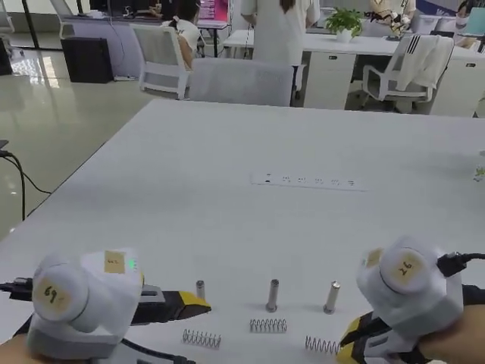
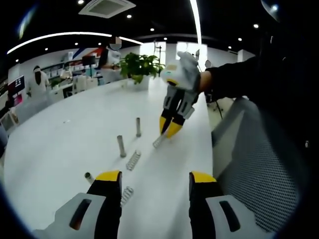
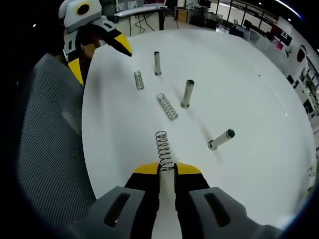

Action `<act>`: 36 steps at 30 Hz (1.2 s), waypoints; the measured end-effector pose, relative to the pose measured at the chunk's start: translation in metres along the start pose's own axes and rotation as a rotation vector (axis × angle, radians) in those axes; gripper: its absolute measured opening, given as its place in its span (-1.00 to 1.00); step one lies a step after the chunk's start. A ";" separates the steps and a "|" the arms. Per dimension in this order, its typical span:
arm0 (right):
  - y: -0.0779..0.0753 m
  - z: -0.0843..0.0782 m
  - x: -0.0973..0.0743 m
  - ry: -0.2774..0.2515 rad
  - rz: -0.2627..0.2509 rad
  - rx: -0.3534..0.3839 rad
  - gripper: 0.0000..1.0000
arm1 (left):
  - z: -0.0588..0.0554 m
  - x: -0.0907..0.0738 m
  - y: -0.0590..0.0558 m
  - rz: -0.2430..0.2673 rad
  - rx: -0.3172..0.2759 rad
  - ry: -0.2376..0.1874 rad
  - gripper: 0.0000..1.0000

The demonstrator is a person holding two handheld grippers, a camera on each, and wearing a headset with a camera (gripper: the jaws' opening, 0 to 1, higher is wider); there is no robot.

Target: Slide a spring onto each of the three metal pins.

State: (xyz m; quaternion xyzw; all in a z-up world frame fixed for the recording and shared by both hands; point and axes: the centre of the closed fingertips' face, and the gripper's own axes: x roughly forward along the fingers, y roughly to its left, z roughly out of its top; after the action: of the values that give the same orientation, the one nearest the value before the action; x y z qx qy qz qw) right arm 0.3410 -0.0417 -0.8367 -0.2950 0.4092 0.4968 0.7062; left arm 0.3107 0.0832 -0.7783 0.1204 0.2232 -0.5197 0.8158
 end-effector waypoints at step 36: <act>0.033 0.039 -0.011 0.059 0.126 -0.178 -0.85 | 0.009 0.066 -0.027 -0.128 0.092 0.052 -0.64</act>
State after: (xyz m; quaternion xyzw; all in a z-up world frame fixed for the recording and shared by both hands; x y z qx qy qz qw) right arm 0.3190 -0.0032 -0.8084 -0.3447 0.4016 0.5656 0.6325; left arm 0.3125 0.0156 -0.8021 0.1564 0.2273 -0.5773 0.7685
